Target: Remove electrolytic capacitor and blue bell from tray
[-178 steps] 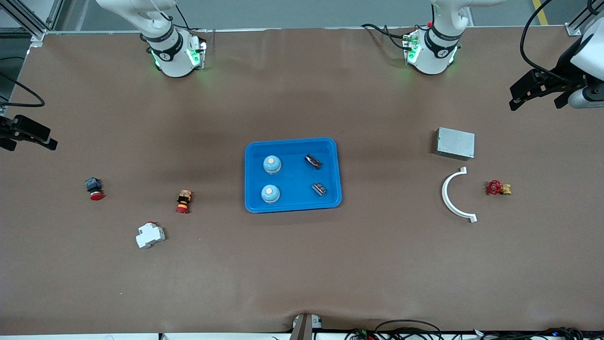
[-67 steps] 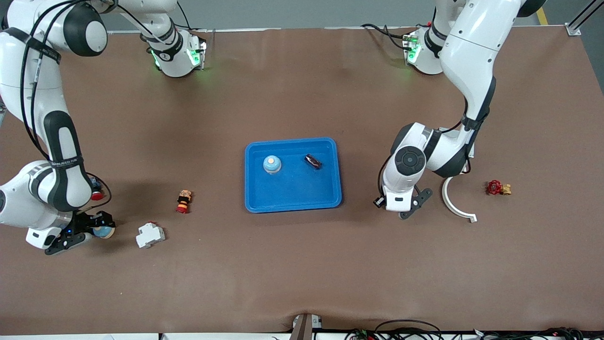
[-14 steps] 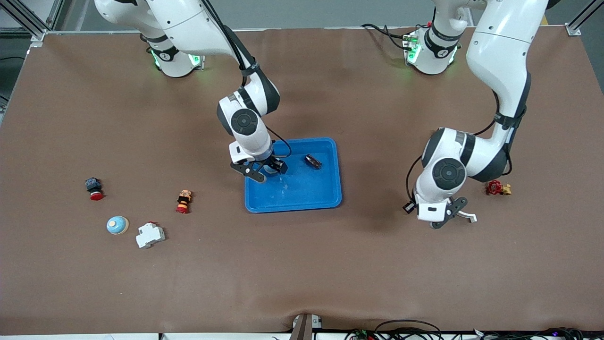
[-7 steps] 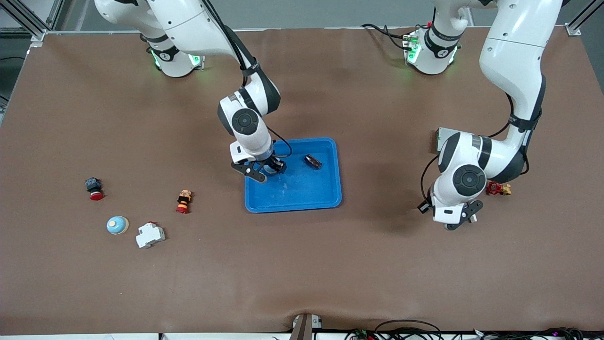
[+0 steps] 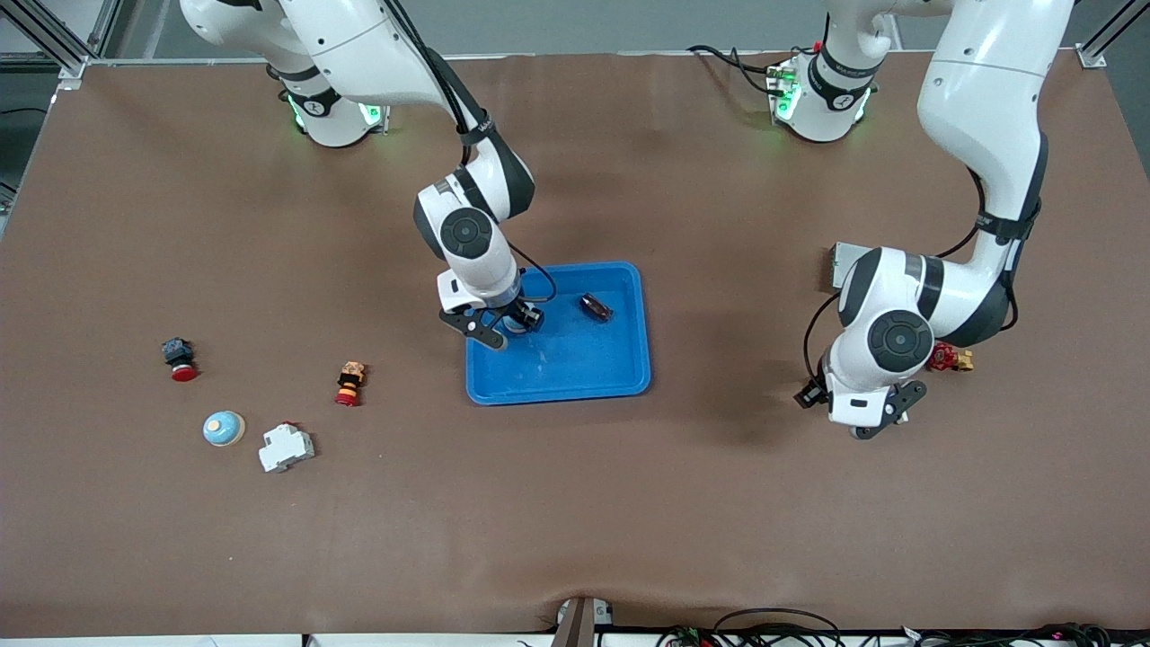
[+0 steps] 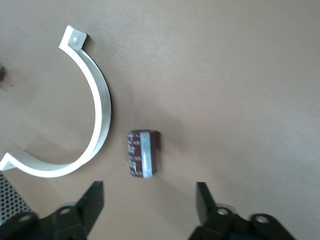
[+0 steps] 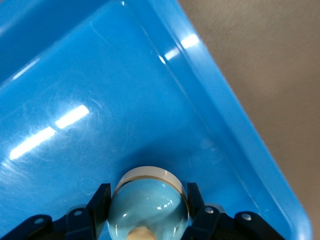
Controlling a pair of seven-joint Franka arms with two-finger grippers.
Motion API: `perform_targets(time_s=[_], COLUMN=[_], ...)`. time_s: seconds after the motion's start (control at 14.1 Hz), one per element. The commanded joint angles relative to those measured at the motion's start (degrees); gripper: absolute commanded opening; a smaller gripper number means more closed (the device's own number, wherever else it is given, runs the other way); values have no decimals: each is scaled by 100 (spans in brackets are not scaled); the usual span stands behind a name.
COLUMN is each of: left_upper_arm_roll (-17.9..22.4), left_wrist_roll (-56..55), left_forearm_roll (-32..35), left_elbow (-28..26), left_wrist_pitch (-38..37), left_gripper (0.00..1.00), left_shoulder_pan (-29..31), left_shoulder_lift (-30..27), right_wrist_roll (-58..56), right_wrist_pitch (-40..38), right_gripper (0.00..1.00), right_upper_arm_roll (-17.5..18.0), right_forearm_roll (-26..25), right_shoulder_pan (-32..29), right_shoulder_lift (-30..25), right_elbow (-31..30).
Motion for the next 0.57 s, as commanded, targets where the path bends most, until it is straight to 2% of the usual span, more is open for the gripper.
perform_targets(time_s=[0.0,0.28,0.5], left_upper_arm_roll=[-185,-983,-1258], left_wrist_roll=[-193,-1175,-1872], left_forearm_roll=[-10,-195,-116], left_elbow=[215,487,690], left_wrist_pitch=[-168,-151,-81], left_gripper=[100,100,100], left_shoulder_pan=[-151,-151,-431], left_shoulder_lift=[-44,-97,-9], right_wrist_roll=[-133,-1766,-2952], right_wrist_pitch=[-1027,-1925,-2164], right_gripper=[0,0,0], right_upper_arm_roll=[14,-12,-65], right_forearm_roll=[-109,-161,-776], right_shoulder_pan=[-358,-1123,-1693], right_shoulder_lift=[-215,-987,-1568], right_elbow=[573,391,-48])
